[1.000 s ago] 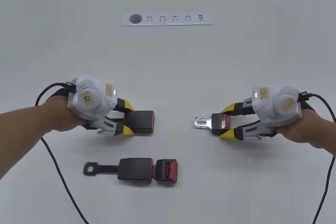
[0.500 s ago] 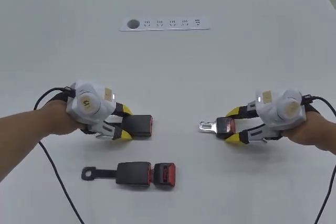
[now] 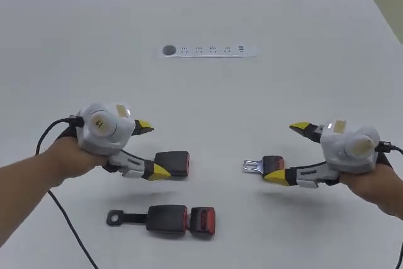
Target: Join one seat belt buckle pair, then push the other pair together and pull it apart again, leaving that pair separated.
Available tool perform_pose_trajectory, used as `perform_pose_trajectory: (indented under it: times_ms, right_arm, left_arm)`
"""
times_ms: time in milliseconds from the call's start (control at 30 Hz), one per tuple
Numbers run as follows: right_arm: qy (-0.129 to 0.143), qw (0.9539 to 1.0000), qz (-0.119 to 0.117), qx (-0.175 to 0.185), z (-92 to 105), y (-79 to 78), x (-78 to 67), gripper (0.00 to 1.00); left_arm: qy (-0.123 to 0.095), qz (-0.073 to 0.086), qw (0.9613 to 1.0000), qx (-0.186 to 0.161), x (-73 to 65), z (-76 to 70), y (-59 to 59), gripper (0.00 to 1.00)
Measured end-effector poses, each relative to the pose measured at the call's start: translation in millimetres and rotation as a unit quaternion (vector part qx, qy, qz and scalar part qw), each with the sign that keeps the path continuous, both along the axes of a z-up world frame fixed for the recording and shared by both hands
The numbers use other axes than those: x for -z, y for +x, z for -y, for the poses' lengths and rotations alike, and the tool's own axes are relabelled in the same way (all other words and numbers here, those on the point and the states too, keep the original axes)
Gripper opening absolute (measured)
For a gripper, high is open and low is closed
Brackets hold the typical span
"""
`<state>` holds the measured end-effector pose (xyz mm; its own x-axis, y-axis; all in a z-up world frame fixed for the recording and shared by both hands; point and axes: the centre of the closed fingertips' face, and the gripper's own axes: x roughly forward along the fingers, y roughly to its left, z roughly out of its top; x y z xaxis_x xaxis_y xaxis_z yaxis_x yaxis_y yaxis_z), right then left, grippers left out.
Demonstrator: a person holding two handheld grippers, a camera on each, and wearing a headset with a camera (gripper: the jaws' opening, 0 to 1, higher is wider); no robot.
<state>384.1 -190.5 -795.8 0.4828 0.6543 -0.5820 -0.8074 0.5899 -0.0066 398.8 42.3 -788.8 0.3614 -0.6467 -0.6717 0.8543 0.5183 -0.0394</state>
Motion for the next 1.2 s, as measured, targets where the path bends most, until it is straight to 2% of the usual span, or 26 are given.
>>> perform_pose_trajectory:
  times_ms: [33,100,167,200,267,433,567,633,733,767,833,933,1067,1200]
  right_arm:
    - [-0.002,0.9999,0.008,0.008,0.5,0.9,-1.2,0.86]
    - [-0.006,0.9997,0.015,0.017,1.0,0.8,0.5,0.88]
    - [0.01,0.9991,0.019,0.036,-3.7,-3.4,-6.7,0.89]
    - [0.012,0.9987,0.026,0.041,-5.7,-6.7,-10.6,0.9]
    - [0.011,0.9984,0.034,0.044,-11.0,-12.9,-15.3,0.93]
    - [0.021,0.9965,0.052,0.062,-21.3,-24.6,-28.3,0.97]
    - [0.018,0.9966,0.058,0.056,-33.6,-39.8,-32.9,0.98]
    - [0.011,0.9965,0.063,0.054,-36.4,-45.5,-32.3,1.0]
    - [0.01,0.9965,0.064,0.053,-41.1,-55.2,-32.2,1.0]
    - [0.009,0.9965,0.064,0.053,-42.6,-59.2,-32.1,1.0]
    - [0.01,0.9966,0.062,0.053,-45.1,-66.7,-32.0,1.0]
    - [0.004,0.9967,0.064,0.049,-46.3,-77.0,-32.2,1.0]
    - [0.002,0.9967,0.066,0.048,-45.1,-90.5,-34.0,1.0]
    - [0.004,0.9961,0.066,0.057,-39.6,-99.4,-34.3,1.0]
  left_arm:
    - [-0.012,0.011,0.9998,-0.011,-5.3,-1.3,0.6,0.83]
    - [-0.03,0.023,0.9984,-0.041,-15.8,-8.0,-0.8,0.9]
    - [-0.04,0.029,0.9966,-0.066,-23.9,-15.8,-6.8,0.9]
    - [-0.042,0.029,0.9962,-0.071,-25.2,-17.5,-8.1,0.91]
    - [-0.059,0.035,0.9929,-0.097,-34.3,-25.9,-16.5,0.95]
    - [-0.069,0.04,0.9913,-0.105,-44.0,-39.6,-44.0,0.97]
    - [-0.057,0.052,0.9925,-0.096,-52.0,-49.6,-65.1,0.98]
    - [-0.066,0.057,0.9916,-0.096,-56.7,-56.8,-72.2,1.0]
    - [-0.067,0.055,0.9919,-0.093,-55.9,-64.2,-81.6,1.0]
    - [-0.065,0.047,0.9927,-0.089,-53.2,-67.5,-87.6,1.0]
    - [-0.063,0.043,0.9935,-0.085,-50.8,-72.0,-97.1,1.0]
    - [-0.063,0.047,0.9938,-0.078,-50.0,-77.4,-107.6,1.0]
    - [-0.067,0.047,0.9927,-0.088,-46.2,-87.9,-115.4,1.0]
    - [-0.072,0.05,0.9921,-0.09,-46.2,-88.3,-127.0,1.0]
